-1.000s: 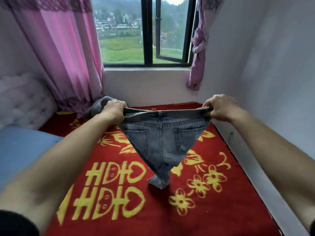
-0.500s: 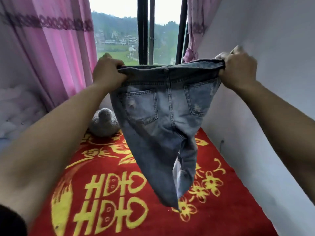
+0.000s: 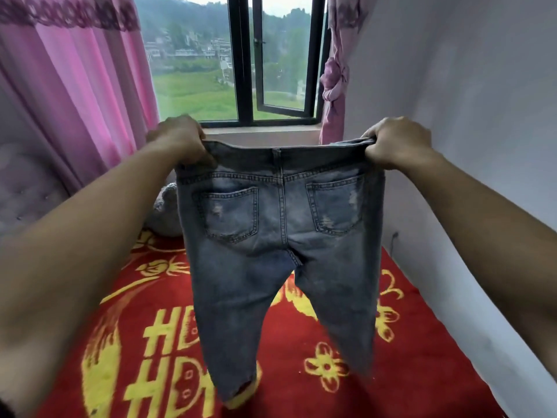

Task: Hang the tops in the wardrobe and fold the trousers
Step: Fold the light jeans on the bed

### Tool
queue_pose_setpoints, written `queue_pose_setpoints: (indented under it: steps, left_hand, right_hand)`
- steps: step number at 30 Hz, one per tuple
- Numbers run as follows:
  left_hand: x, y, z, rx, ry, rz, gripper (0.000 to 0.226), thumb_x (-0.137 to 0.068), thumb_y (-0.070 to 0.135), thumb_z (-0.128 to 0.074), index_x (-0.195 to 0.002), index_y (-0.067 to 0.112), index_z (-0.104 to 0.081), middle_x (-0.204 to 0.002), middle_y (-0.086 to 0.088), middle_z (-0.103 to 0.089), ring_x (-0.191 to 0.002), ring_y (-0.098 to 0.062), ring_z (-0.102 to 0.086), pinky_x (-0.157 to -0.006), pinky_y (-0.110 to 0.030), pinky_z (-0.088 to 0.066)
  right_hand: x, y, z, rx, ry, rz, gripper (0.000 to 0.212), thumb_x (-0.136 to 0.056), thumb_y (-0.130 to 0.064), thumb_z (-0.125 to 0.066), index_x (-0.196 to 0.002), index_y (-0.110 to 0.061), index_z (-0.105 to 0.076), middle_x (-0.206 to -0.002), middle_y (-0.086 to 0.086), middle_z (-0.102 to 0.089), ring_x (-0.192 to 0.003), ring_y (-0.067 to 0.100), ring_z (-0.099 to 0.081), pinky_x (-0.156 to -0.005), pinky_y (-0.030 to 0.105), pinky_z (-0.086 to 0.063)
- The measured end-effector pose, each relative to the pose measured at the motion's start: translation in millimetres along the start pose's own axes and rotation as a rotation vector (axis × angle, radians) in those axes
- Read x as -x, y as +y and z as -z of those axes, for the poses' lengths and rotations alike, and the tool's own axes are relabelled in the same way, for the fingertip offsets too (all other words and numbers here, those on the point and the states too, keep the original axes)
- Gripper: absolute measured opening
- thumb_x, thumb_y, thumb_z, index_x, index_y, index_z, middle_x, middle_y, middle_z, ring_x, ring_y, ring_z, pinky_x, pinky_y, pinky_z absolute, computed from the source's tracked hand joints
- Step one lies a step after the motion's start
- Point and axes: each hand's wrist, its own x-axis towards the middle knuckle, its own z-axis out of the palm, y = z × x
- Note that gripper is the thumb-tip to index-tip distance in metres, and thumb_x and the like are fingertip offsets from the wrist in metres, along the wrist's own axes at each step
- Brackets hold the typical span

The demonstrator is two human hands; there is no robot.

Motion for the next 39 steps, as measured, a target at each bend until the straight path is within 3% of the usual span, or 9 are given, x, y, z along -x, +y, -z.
queue_pose_setpoints:
  steps: [6, 8, 10, 12, 14, 18, 22, 31, 39]
  left_hand:
    - [-65, -1, -77, 0.143, -0.298, 0.104, 0.006, -0.079, 0.002, -0.072, -0.082, 0.007, -0.069, -0.071, -0.011, -0.063, -0.055, -0.025, -0.059, -0.039, -0.028, -0.05]
    - [-90, 0, -102, 0.276, -0.282, 0.155, 0.019, -0.082, -0.005, -0.058, -0.078, 0.01, -0.068, -0.07, -0.012, -0.061, -0.053, -0.028, -0.061, -0.036, -0.03, -0.051]
    - [-115, 5, -118, 0.408, -0.16, 0.166, 0.036, -0.081, -0.01, -0.048, -0.082, 0.017, -0.072, -0.074, -0.009, -0.066, -0.057, -0.028, -0.064, -0.04, -0.03, -0.054]
    - [-138, 12, -121, 0.524, 0.054, 0.086, 0.049, -0.081, -0.013, -0.043, -0.103, 0.017, -0.074, -0.098, -0.01, -0.072, -0.087, -0.029, -0.069, -0.073, -0.031, -0.06]
    - [-155, 21, -107, 0.557, 0.269, -0.003, 0.051, -0.081, -0.011, -0.04, -0.116, 0.012, -0.07, -0.116, -0.011, -0.069, -0.111, -0.023, -0.062, -0.098, -0.024, -0.047]
    - [-180, 41, -58, 0.491, 0.599, -0.074, 0.054, -0.077, -0.004, -0.036, -0.121, 0.009, -0.063, -0.123, -0.018, -0.061, -0.116, -0.027, -0.055, -0.097, -0.025, -0.037]
    - [-175, 55, -32, 0.505, 0.672, -0.119, 0.053, -0.074, -0.008, -0.032, -0.119, 0.0, -0.058, -0.124, -0.024, -0.052, -0.115, -0.029, -0.049, -0.087, -0.012, -0.03]
    - [-95, 1, -158, 0.451, 0.359, -0.091, 0.044, -0.079, -0.005, -0.049, -0.117, 0.008, -0.068, -0.116, -0.017, -0.063, -0.113, -0.032, -0.055, -0.101, -0.029, -0.037]
    - [55, -67, -356, -0.181, -0.296, -0.132, 0.038, -0.092, 0.019, -0.052, -0.117, 0.044, -0.065, -0.116, 0.006, -0.064, -0.113, -0.023, -0.05, -0.087, -0.037, -0.042]
  right_hand:
    - [-64, 7, -83, -0.152, -0.334, -0.124, 0.03, -0.081, -0.025, -0.059, -0.102, -0.038, -0.076, -0.105, 0.002, -0.073, -0.093, 0.028, -0.063, -0.084, 0.033, -0.052]
    - [-86, 7, -117, -0.278, -0.338, -0.168, 0.031, -0.083, -0.02, -0.058, -0.104, -0.033, -0.077, -0.098, 0.002, -0.073, -0.084, 0.027, -0.066, -0.085, 0.036, -0.058]
    - [-115, 7, -140, -0.404, -0.237, -0.163, 0.033, -0.088, -0.013, -0.056, -0.108, -0.028, -0.077, -0.108, 0.002, -0.074, -0.095, 0.027, -0.069, -0.093, 0.037, -0.056]
    - [-150, 6, -147, -0.483, -0.067, -0.13, 0.038, -0.089, -0.008, -0.054, -0.115, -0.025, -0.075, -0.121, 0.003, -0.071, -0.113, 0.025, -0.064, -0.103, 0.031, -0.047]
    - [-179, 3, -138, -0.57, 0.121, -0.095, 0.046, -0.087, -0.003, -0.05, -0.123, -0.023, -0.071, -0.126, 0.008, -0.068, -0.119, 0.024, -0.061, -0.105, 0.025, -0.043]
    - [-214, -8, -99, -0.76, 0.446, 0.008, 0.055, -0.079, 0.0, -0.042, -0.125, -0.018, -0.067, -0.124, 0.015, -0.059, -0.118, 0.022, -0.054, -0.097, 0.002, -0.028]
    - [-221, -10, -72, -0.75, 0.505, 0.023, 0.06, -0.076, 0.001, -0.037, -0.126, -0.017, -0.065, -0.125, 0.016, -0.056, -0.118, 0.023, -0.051, -0.094, -0.001, -0.023]
    - [-116, 10, -175, -0.628, 0.135, -0.093, 0.045, -0.085, -0.004, -0.049, -0.122, -0.02, -0.069, -0.124, 0.015, -0.055, -0.114, 0.029, -0.056, -0.102, 0.023, -0.037]
    - [76, 53, -342, -0.264, -0.505, -0.111, 0.042, -0.088, -0.004, -0.055, -0.122, -0.021, -0.071, -0.118, 0.011, -0.058, -0.11, 0.034, -0.059, -0.095, 0.036, -0.047]
